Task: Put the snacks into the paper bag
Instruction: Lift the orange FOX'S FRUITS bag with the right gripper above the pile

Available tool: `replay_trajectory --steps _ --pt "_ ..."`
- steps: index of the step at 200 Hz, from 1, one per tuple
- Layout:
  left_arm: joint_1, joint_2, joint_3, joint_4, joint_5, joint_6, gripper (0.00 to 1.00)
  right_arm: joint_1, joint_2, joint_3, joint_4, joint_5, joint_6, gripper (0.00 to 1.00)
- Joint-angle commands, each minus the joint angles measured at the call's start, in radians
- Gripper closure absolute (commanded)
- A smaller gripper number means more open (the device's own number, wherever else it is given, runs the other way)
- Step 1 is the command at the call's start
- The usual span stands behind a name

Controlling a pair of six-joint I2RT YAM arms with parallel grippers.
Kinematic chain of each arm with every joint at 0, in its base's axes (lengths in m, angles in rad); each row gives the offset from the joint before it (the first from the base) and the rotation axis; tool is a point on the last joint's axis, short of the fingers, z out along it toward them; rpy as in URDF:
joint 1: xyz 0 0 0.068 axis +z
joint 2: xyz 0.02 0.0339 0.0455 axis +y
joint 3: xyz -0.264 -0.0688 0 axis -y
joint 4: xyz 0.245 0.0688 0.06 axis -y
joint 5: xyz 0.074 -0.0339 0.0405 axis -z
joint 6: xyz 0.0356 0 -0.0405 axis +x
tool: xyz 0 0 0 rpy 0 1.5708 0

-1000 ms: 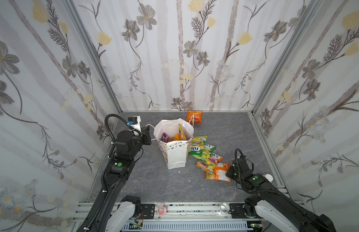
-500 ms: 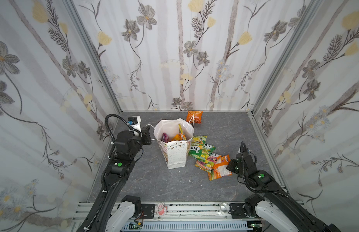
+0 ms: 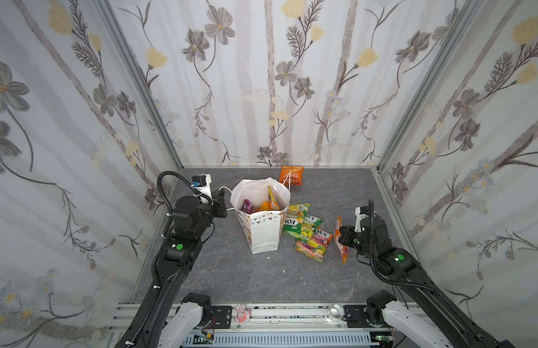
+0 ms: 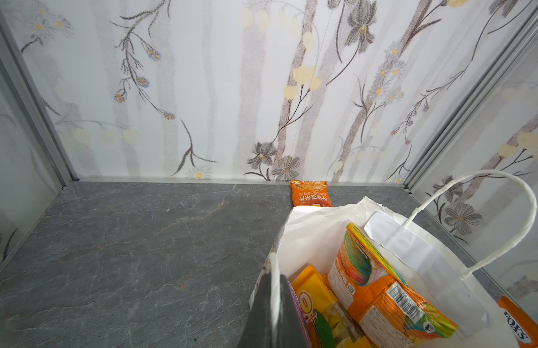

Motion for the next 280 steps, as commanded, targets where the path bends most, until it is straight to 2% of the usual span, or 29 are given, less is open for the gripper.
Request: replay_trajectory --steps 1,68,188,280 --pt "0.002 -0.008 -0.002 0.033 0.008 0.002 1.00 -0.001 0.011 0.020 0.107 -0.055 -0.024 1.00" --pt "0.001 -0.008 -0.006 0.040 0.013 -0.003 1.00 -0.001 0.060 0.151 0.179 -0.097 -0.057 1.00" --pt "0.001 -0.016 -0.008 0.041 0.005 -0.001 1.00 0.003 0.234 0.399 0.320 -0.271 -0.104 1.00" --pt "0.001 -0.018 -0.009 0.042 0.006 -0.001 1.00 0.066 0.342 0.602 0.315 -0.305 -0.142 1.00"
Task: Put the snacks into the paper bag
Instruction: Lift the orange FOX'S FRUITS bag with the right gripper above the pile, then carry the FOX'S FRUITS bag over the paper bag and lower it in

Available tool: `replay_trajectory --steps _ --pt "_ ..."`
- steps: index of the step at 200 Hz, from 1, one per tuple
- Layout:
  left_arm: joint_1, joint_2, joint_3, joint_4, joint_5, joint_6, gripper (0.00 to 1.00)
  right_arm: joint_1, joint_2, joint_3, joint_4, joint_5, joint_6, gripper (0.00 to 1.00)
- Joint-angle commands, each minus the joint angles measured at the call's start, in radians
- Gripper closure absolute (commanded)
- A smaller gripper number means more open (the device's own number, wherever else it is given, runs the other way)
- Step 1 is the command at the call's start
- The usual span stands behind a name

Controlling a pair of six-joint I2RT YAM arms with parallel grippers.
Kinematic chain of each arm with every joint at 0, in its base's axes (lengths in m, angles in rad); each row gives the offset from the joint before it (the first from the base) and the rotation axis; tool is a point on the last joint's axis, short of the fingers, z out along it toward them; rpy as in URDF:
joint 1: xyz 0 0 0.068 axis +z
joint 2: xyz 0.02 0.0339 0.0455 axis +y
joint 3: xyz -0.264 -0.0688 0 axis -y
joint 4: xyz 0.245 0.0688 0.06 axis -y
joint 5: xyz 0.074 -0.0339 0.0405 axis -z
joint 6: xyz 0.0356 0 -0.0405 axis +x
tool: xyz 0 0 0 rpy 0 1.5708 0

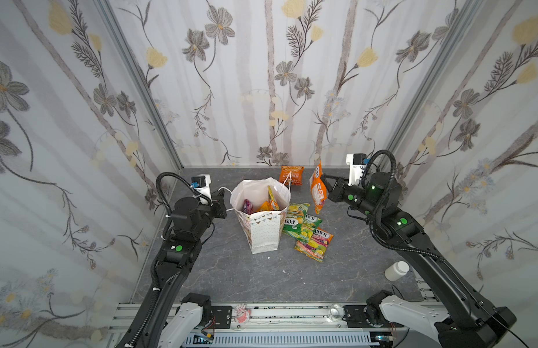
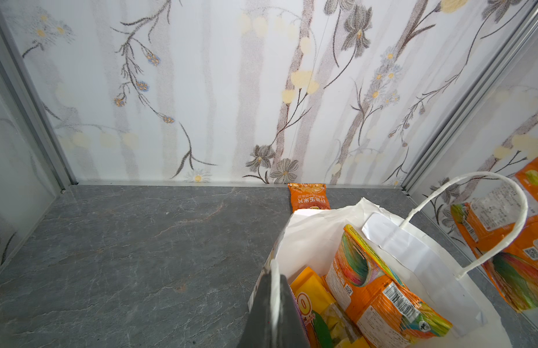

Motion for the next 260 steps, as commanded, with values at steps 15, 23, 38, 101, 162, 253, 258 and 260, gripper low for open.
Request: replay_trajectory --steps 15,23,38,101,162,253,258,260 --pt "0.001 -0.005 -0.002 0.036 0.009 -0.001 1.00 0.035 0.029 0.076 0.054 -0.013 -0.033 1.00" --pt "0.001 -0.004 -0.002 0.036 0.010 -0.001 1.00 0.044 0.037 0.091 0.051 -0.009 -0.037 1.00" --pt "0.001 -0.004 0.000 0.036 0.013 -0.003 1.00 0.060 0.052 0.115 0.050 -0.007 -0.043 1.00" --pt "0.001 -0.011 -0.002 0.038 0.017 -0.004 1.00 0.122 0.125 0.249 0.024 0.013 -0.080 1.00" --pt "0.001 -0.016 -0.005 0.042 0.018 -0.004 1.00 0.166 0.210 0.401 0.012 -0.003 -0.101 1.00" --pt "0.001 -0.017 -0.007 0.045 0.023 -0.012 1.00 0.239 0.333 0.616 -0.029 -0.012 -0.140 1.00" --pt "0.001 -0.017 -0.007 0.045 0.023 -0.011 1.00 0.243 0.339 0.623 -0.032 -0.012 -0.142 1.00" --pt "0.001 -0.016 -0.007 0.045 0.023 -0.011 1.00 0.244 0.342 0.626 -0.032 -0.013 -0.143 1.00"
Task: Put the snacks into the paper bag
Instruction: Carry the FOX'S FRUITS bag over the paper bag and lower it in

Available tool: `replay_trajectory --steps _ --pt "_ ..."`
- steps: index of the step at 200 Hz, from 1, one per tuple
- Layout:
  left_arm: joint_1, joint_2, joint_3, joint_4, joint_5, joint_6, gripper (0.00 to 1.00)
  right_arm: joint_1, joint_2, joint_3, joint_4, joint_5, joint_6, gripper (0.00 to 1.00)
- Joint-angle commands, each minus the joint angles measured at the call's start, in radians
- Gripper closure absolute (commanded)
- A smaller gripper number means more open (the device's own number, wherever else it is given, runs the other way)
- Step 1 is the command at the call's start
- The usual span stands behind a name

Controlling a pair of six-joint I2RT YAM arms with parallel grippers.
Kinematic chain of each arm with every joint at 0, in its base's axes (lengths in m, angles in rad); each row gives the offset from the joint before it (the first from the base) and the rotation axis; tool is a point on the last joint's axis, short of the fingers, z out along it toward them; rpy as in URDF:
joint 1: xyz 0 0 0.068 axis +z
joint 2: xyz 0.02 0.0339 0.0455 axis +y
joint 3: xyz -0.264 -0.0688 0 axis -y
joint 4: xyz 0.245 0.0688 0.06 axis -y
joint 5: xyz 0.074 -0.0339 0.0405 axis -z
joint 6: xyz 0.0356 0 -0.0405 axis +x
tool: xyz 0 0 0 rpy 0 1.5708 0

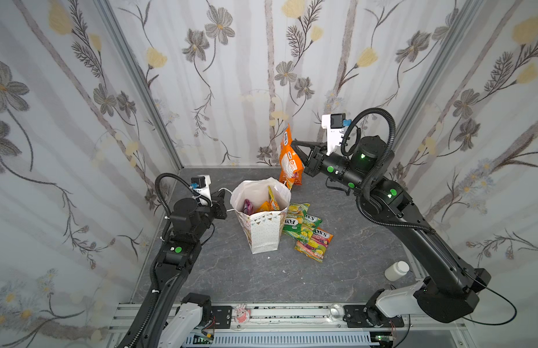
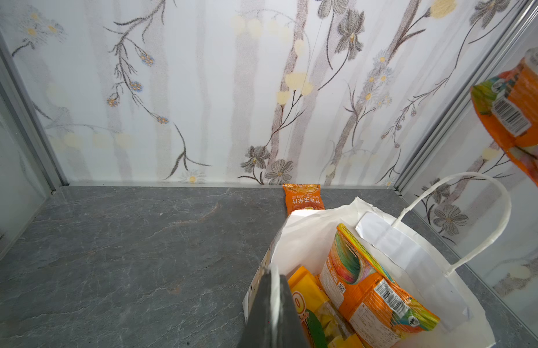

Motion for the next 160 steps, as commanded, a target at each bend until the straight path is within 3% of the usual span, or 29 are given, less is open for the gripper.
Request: replay_trajectory --steps 1,51,160 --pt "0.000 -0.002 -0.003 0.045 0.004 0.000 1.00 0.015 0.021 0.036 0.016 -0.014 -0.023 1.00" --pt "0.000 -0.002 -0.002 0.046 0.006 0.000 1.00 0.050 0.103 0.106 -0.039 -0.056 -0.033 1.00" --pt "0.000 0.001 -0.004 0.052 0.015 -0.006 1.00 0.123 0.215 0.043 -0.118 -0.099 -0.084 1.00"
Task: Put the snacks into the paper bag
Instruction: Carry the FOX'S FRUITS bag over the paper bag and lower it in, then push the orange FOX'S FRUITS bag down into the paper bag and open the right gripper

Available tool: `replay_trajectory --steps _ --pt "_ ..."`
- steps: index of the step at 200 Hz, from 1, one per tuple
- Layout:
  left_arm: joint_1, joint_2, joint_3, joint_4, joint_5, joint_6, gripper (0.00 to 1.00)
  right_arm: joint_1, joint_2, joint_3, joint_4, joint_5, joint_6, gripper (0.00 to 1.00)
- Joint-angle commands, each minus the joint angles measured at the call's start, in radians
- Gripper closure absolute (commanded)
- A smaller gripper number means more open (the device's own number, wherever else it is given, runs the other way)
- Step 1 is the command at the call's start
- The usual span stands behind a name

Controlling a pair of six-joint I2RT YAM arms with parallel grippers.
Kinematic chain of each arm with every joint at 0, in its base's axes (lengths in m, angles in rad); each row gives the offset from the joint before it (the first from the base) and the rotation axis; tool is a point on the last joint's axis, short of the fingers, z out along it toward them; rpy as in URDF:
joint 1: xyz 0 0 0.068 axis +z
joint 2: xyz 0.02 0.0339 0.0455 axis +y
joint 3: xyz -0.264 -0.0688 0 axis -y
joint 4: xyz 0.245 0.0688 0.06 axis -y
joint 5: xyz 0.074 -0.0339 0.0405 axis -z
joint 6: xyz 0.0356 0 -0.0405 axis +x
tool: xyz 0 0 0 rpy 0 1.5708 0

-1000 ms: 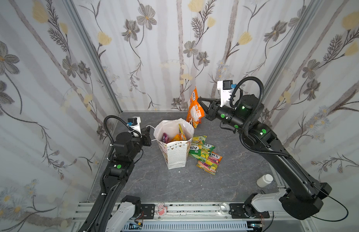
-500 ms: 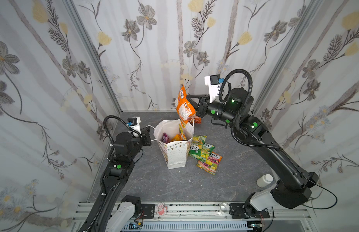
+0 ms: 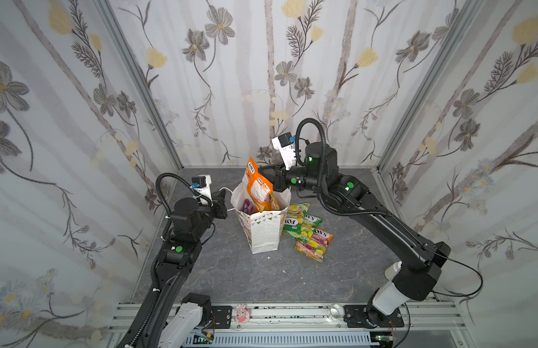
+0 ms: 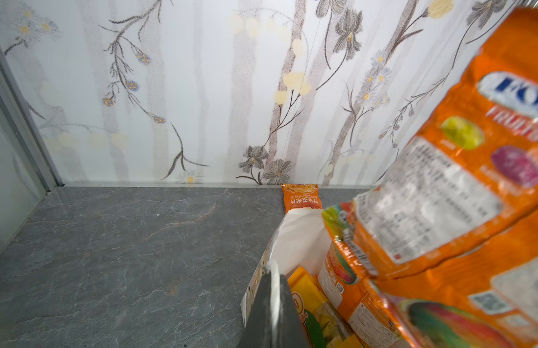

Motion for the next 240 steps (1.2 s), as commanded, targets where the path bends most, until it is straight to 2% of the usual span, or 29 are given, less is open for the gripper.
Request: replay_trajectory --steps 1,70,90,95,127,139,171,240 --pt "0.001 -0.006 0.000 0.038 0.003 -0.003 1.00 0.005 -0.001 -0.024 0.045 -0.020 -0.021 1.00" --pt "0.001 -0.013 0.001 0.035 -0.010 0.003 1.00 -0.013 0.016 -0.022 0.024 -0.046 -0.066 1.00" --pt "0.001 -0.014 0.000 0.035 -0.012 0.003 1.00 -0.016 0.038 0.011 -0.016 -0.119 -0.093 1.00" --pt "0.001 -0.013 0.001 0.035 -0.012 0.003 1.00 -0.048 0.050 0.027 -0.037 -0.151 -0.107 1.00" --pt "0.001 -0.016 0.000 0.036 -0.010 0.003 1.00 -0.065 0.113 0.146 -0.258 -0.276 -0.316 1.00" --pt "0.001 -0.016 0.001 0.037 -0.007 0.002 1.00 -0.071 0.143 0.215 -0.355 -0.285 -0.390 1.00" --pt "0.001 -0.017 0.000 0.037 -0.007 0.003 1.00 -0.087 0.231 0.375 -0.546 -0.271 -0.485 1.00" --pt "0.002 -0.014 -0.001 0.037 -0.003 0.003 1.00 -0.089 0.323 0.410 -0.753 -0.321 -0.675 1.00"
